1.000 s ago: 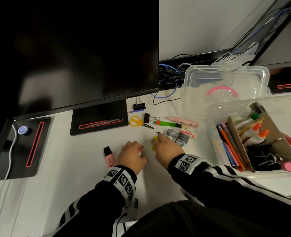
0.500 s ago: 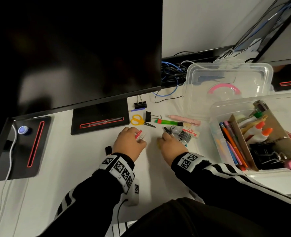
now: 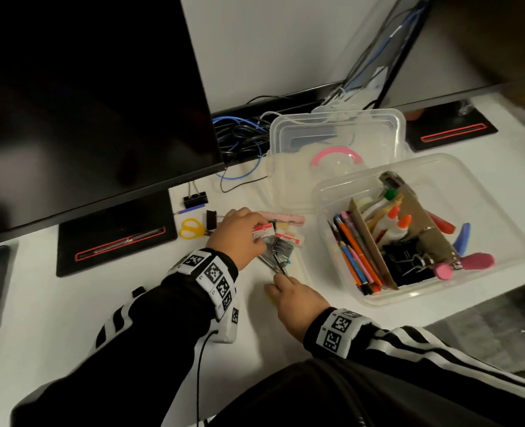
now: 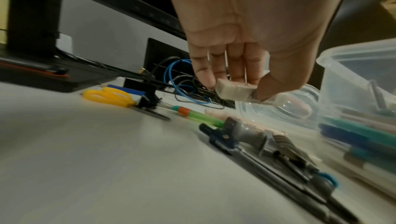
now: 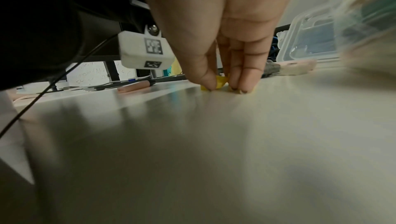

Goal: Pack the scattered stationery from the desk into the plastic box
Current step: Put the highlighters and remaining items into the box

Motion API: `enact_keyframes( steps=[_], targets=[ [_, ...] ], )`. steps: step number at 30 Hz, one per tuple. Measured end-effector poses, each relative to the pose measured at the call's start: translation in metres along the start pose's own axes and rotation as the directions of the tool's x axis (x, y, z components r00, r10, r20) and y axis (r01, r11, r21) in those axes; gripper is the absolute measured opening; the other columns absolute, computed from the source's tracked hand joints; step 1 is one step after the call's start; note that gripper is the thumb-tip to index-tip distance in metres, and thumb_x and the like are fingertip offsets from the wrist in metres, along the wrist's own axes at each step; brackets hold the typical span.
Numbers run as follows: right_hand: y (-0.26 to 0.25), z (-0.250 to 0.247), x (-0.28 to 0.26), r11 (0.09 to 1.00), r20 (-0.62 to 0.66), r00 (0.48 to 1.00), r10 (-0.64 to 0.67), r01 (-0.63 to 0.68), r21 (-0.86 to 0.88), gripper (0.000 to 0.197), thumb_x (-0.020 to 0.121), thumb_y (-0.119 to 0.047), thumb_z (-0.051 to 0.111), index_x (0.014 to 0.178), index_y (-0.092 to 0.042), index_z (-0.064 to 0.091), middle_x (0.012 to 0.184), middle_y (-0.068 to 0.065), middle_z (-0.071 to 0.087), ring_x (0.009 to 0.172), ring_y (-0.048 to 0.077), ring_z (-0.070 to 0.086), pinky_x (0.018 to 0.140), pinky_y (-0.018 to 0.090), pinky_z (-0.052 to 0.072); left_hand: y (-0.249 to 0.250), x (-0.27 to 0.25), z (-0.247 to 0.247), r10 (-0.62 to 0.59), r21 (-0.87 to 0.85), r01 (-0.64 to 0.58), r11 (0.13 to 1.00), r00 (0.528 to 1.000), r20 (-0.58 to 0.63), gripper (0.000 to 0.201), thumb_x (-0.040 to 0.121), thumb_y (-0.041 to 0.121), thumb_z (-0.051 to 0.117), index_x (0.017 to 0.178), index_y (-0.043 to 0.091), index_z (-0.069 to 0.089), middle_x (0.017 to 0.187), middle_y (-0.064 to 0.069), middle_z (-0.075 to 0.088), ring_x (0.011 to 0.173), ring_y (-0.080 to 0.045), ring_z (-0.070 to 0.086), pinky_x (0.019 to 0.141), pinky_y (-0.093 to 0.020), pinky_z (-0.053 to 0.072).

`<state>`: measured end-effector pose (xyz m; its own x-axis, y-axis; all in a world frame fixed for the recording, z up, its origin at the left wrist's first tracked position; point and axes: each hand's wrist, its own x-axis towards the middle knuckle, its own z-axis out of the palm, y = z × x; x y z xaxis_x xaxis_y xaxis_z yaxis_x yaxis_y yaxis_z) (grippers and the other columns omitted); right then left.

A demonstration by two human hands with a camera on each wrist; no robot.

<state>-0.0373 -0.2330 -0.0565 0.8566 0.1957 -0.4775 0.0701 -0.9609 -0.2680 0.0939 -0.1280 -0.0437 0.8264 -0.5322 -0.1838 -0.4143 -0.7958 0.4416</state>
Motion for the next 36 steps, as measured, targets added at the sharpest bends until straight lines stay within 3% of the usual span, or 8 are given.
enact_keyframes(
  steps=[8, 18, 21, 24, 28, 31, 33, 36],
  targets=[
    [0.014, -0.001, -0.016, 0.999, -0.090, 0.995, -0.032, 0.033, 0.005, 0.042, 0.092, -0.009, 0.042, 0.133, -0.019, 0.039, 0.123, 0.014, 0.039, 0.106, 0.032, 0.046, 0.072, 0.036, 0.038, 0.032, 0.020, 0.005, 0.173, 0.136, -0.188, 0.973, 0.978, 0.112, 0.046, 0.083, 0.015, 0.055, 0.125, 0.034, 0.054, 0.118, 0.007, 0.056, 0.109, -0.017, 0.046, 0.092, -0.028, 0.035],
    [0.023, -0.007, -0.018, 0.991, -0.009, 0.999, 0.031, -0.029, 0.128, 0.027, 0.097, -0.011, 0.039, 0.124, -0.012, 0.045, 0.125, 0.012, 0.035, 0.099, 0.026, 0.042, 0.075, 0.033, 0.033, 0.041, 0.042, 0.018, 0.106, 0.206, -0.169, 0.964, 0.952, 0.286, 0.044, 0.085, 0.014, 0.057, 0.125, 0.030, 0.055, 0.130, 0.006, 0.050, 0.118, -0.018, 0.041, 0.102, -0.034, 0.036],
    [0.024, -0.008, -0.015, 0.959, -0.040, 0.998, 0.051, -0.038, 0.280, 0.010, 0.099, -0.020, 0.034, 0.101, -0.014, 0.042, 0.100, 0.007, 0.041, 0.083, 0.021, 0.037, 0.072, 0.035, 0.036, 0.043, 0.044, 0.021, 0.073, 0.222, -0.152, 0.963, 0.942, 0.327, 0.042, 0.082, 0.012, 0.060, 0.121, 0.028, 0.057, 0.131, 0.004, 0.047, 0.119, -0.019, 0.040, 0.100, -0.034, 0.038],
    [0.026, -0.005, -0.014, 0.963, -0.130, 0.991, 0.036, 0.000, 0.270, 0.019, 0.097, -0.031, 0.034, 0.085, -0.017, 0.034, 0.077, 0.001, 0.041, 0.068, 0.020, 0.039, 0.059, 0.032, 0.030, 0.042, 0.044, 0.024, 0.075, 0.238, -0.163, 0.957, 0.937, 0.342, 0.043, 0.083, 0.007, 0.058, 0.122, 0.025, 0.056, 0.130, 0.001, 0.046, 0.117, -0.021, 0.039, 0.100, -0.035, 0.039],
    [0.028, -0.004, -0.014, 0.945, -0.123, 0.989, 0.083, -0.040, 0.323, 0.020, 0.095, -0.031, 0.038, 0.087, -0.013, 0.040, 0.073, -0.002, 0.040, 0.062, 0.014, 0.036, 0.052, 0.027, 0.025, 0.036, 0.042, 0.024, 0.091, 0.273, -0.190, 0.943, 0.937, 0.337, 0.041, 0.084, 0.014, 0.062, 0.123, 0.025, 0.055, 0.130, 0.003, 0.047, 0.117, -0.020, 0.040, 0.098, -0.037, 0.040],
    [0.029, -0.007, -0.011, 0.947, -0.062, 0.992, 0.110, -0.086, 0.310, 0.014, 0.095, -0.021, 0.043, 0.098, -0.010, 0.052, 0.086, 0.001, 0.048, 0.079, 0.020, 0.047, 0.060, 0.024, 0.029, 0.034, 0.039, 0.023, 0.116, 0.306, -0.211, 0.928, 0.947, 0.301, 0.036, 0.087, 0.024, 0.061, 0.123, 0.026, 0.056, 0.129, 0.002, 0.051, 0.118, -0.019, 0.042, 0.100, -0.036, 0.037],
    [0.026, -0.010, -0.014, 0.992, -0.087, 0.995, 0.059, -0.048, 0.120, 0.018, 0.082, -0.015, 0.065, 0.100, -0.016, 0.067, 0.087, 0.002, 0.057, 0.082, 0.023, 0.055, 0.066, 0.027, 0.036, 0.033, 0.035, 0.024, 0.158, 0.328, -0.245, 0.912, 0.950, 0.270, 0.037, 0.089, 0.026, 0.057, 0.126, 0.028, 0.055, 0.129, 0.002, 0.050, 0.118, -0.019, 0.042, 0.101, -0.035, 0.034],
    [0.026, -0.004, -0.014, 0.994, -0.128, 0.991, 0.041, -0.053, -0.096, 0.024, 0.047, -0.019, 0.086, 0.064, -0.029, 0.072, 0.056, -0.007, 0.052, 0.056, 0.015, 0.052, 0.052, 0.024, 0.039, 0.031, 0.029, 0.021, 0.187, 0.266, -0.229, 0.936, 0.967, 0.176, 0.037, 0.089, 0.025, 0.056, 0.126, 0.028, 0.056, 0.125, 0.005, 0.052, 0.115, -0.019, 0.044, 0.099, -0.032, 0.033]
  ],
)
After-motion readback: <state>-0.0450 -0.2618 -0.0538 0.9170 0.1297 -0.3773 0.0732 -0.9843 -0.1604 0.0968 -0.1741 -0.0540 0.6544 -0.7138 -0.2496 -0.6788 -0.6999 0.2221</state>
